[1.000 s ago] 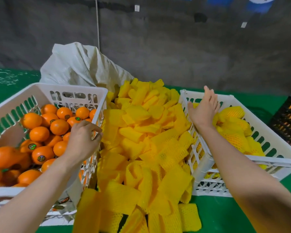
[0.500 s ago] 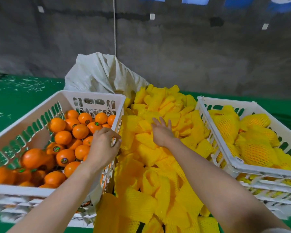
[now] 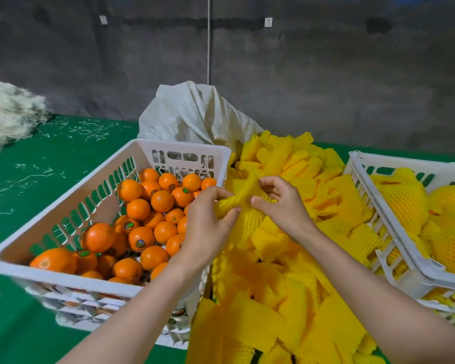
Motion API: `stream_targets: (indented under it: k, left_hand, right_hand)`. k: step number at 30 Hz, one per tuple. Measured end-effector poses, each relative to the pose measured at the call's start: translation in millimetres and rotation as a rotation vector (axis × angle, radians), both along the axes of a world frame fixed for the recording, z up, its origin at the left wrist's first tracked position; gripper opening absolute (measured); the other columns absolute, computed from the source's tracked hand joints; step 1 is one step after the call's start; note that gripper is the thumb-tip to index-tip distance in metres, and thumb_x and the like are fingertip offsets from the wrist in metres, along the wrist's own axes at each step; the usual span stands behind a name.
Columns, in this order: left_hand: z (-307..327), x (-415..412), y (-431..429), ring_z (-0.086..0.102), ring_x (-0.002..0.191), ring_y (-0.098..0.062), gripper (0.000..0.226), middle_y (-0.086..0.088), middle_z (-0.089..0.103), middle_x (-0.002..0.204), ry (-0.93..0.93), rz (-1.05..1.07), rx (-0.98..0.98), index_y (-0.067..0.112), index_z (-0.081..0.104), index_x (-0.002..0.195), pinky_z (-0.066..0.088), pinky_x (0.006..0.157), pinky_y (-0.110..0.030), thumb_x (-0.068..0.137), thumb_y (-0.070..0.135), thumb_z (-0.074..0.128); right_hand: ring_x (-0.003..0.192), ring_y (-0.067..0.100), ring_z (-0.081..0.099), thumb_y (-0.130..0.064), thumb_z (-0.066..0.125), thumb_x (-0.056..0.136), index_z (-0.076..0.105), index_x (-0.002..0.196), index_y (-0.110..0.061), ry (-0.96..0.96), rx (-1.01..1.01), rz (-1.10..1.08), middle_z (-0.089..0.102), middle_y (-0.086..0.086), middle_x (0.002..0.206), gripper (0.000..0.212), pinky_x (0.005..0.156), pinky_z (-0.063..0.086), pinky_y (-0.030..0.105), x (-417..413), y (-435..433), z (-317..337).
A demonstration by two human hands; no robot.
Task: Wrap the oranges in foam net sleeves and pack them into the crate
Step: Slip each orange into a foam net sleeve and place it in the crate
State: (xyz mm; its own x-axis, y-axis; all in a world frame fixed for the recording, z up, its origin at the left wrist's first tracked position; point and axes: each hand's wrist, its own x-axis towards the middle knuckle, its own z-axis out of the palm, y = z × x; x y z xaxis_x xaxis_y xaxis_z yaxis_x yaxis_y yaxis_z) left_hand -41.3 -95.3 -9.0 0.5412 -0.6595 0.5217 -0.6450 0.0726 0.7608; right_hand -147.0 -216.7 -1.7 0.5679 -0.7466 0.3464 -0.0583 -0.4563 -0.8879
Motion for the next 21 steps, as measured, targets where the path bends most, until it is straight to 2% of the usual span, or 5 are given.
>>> stream_targets:
  k: [5, 10, 12, 16, 21]
  left_hand:
    - [15.8, 13.8, 15.3, 0.049, 0.067, -0.005, 0.017, 0.013, 0.054, 0.075, -0.132, 0.050, -0.042, 0.018, 0.057, 0.083, 0.035, 0.059, -0.009, 0.084, 0.029, 0.070]
    - [47.4, 93.4, 36.1, 0.058, 0.045, -0.015, 0.057, -0.004, 0.066, 0.055, 0.486, -0.113, -0.235, 0.018, 0.071, 0.056, 0.043, 0.044, -0.020, 0.092, 0.048, 0.038]
    - [42.6, 135.0, 43.1, 0.054, 0.045, -0.012, 0.044, 0.001, 0.064, 0.055, 0.420, 0.049, -0.194, 0.024, 0.070, 0.059, 0.037, 0.043, -0.021, 0.092, 0.042, 0.047]
    - [1.8, 199.9, 57.0, 0.065, 0.075, -0.007, 0.007, 0.009, 0.067, 0.078, -0.163, 0.069, 0.361, 0.023, 0.069, 0.084, 0.050, 0.065, -0.031, 0.083, 0.016, 0.070]
    - [-47.6, 230.3, 74.2, 0.035, 0.131, -0.032, 0.067, -0.012, 0.038, 0.140, -0.653, 0.065, 1.551, 0.019, 0.038, 0.140, 0.044, 0.098, -0.043, 0.080, 0.018, 0.068]
  right_hand:
    - [0.078, -0.001, 0.056, -0.016, 0.072, 0.080, 0.056, 0.078, -0.027, -0.131, -0.199, -0.172, 0.060, -0.010, 0.082, 0.019, 0.072, 0.046, 0.016, 25.9, 18.8, 5.0]
    - [0.073, 0.016, 0.053, -0.003, 0.055, 0.091, 0.051, 0.080, -0.023, -0.282, 0.207, 0.026, 0.057, 0.013, 0.080, 0.022, 0.066, 0.043, 0.032, 64.2, 32.5, 10.4]
    - [0.075, 0.024, 0.047, -0.002, 0.052, 0.092, 0.050, 0.082, -0.021, -0.158, 0.220, 0.161, 0.052, 0.018, 0.082, 0.022, 0.067, 0.038, 0.036, 81.3, 40.4, 1.5]
    - [0.063, 0.012, 0.042, -0.008, 0.050, 0.095, 0.048, 0.084, -0.024, 0.158, 0.028, 0.458, 0.047, 0.005, 0.074, 0.019, 0.058, 0.034, 0.026, 113.7, 59.7, -17.0]
    - [0.047, 0.003, 0.031, -0.014, 0.053, 0.094, 0.048, 0.082, -0.029, 0.226, -0.013, 0.490, 0.037, -0.007, 0.062, 0.019, 0.047, 0.027, 0.015, 124.6, 60.6, -32.8]
